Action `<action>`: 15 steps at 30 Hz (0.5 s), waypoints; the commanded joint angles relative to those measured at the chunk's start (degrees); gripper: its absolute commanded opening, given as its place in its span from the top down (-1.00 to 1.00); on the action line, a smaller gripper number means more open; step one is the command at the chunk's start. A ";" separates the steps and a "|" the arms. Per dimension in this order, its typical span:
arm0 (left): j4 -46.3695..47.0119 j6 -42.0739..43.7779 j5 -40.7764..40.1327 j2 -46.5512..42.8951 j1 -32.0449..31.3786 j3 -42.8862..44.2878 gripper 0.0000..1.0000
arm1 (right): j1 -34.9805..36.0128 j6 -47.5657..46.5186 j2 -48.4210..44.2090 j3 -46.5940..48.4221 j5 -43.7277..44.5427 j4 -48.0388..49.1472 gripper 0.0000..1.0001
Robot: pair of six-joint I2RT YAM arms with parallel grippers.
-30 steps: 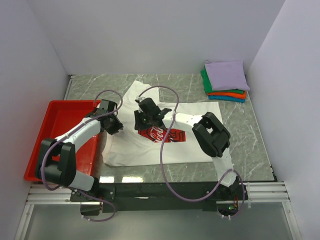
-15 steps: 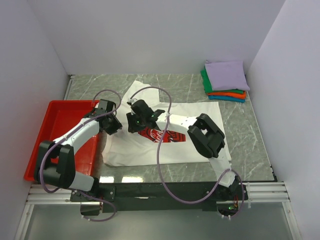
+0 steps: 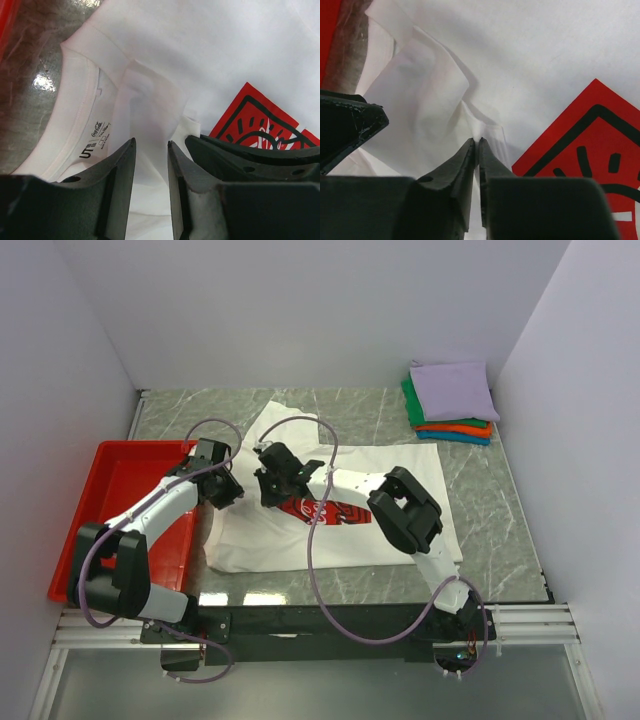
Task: Fold and stack the t-shirts
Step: Fold the tshirt
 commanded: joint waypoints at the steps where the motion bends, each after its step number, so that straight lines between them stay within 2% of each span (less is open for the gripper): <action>1: 0.26 1.06 -0.08 -1.85 0.25 0.69 0.25 | 0.46 -0.04 -0.50 2.55 2.04 0.16 0.79; 2: 0.26 1.15 -0.08 -1.93 0.25 0.78 0.25 | 0.46 0.22 -1.03 2.11 2.39 0.42 0.93; 3: 0.26 1.24 0.01 -1.85 0.25 0.78 0.25 | 0.46 0.57 -1.64 0.80 2.57 1.21 0.98; 15: 0.52 1.50 0.36 -1.41 0.33 1.13 0.25 | 0.46 3.03 -13.16 -8.08 11.97 5.87 1.00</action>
